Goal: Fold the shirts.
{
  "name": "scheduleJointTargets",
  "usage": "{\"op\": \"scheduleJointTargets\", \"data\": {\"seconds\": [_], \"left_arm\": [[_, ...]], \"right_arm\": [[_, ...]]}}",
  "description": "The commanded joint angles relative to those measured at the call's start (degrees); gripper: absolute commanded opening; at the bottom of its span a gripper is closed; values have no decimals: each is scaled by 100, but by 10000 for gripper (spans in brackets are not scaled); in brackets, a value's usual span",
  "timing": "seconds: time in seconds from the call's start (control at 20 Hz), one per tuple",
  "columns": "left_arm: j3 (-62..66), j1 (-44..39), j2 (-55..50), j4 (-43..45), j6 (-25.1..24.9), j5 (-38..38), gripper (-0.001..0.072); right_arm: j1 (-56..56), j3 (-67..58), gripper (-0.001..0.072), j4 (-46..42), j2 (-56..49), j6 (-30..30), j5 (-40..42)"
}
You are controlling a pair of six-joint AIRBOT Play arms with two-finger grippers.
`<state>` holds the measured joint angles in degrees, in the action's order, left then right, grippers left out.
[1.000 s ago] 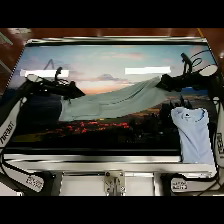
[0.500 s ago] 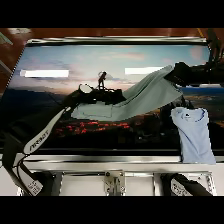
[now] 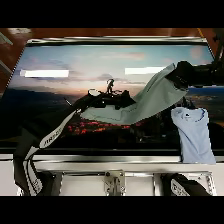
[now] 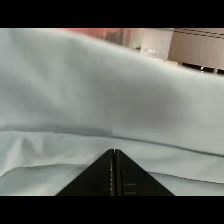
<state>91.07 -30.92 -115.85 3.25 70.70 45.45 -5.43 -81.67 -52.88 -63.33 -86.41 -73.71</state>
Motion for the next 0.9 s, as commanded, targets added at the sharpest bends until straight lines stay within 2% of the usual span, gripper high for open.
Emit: {"op": "scheduleJointTargets", "data": {"seconds": [0.0, 0.2, 0.3, 0.55, 0.65, 0.7, 0.75, 0.8, 0.85], "left_arm": [[28, 761, 546, 852, -20, 170, 36], [28, 2258, 2028, 3539, 1049, 280, 36], [28, 3073, 2800, 4481, 1331, 557, 36], [26, 4671, 4380, 4996, 1329, 1453, 37], [26, 5025, 4863, 4994, 1248, 1620, 37], [26, 5121, 5036, 4994, 1246, 1665, 37], [26, 5171, 5169, 4994, 1239, 1683, 37], [26, 5187, 5272, 4994, 1228, 1687, 38], [26, 5184, 5327, 4992, 1228, 1698, 38]], "right_arm": [[601, -4, 66, 11, -240, -35, 579], [1945, -4, 66, 157, -1134, -42, 1919], [2538, -4, 66, 479, -1753, -42, 2573], [3683, -7, 66, 2212, -3414, 142, 4336], [3936, -7, 84, 2911, -3915, 181, 4592], [4000, -7, 131, 3193, -4087, 219, 4588], [4030, -4, 407, 3429, -4203, 254, 4572], [4041, -4, 570, 3598, -4245, 341, 4527], [4006, -7, 571, 3646, -4225, 470, 4404]]}}
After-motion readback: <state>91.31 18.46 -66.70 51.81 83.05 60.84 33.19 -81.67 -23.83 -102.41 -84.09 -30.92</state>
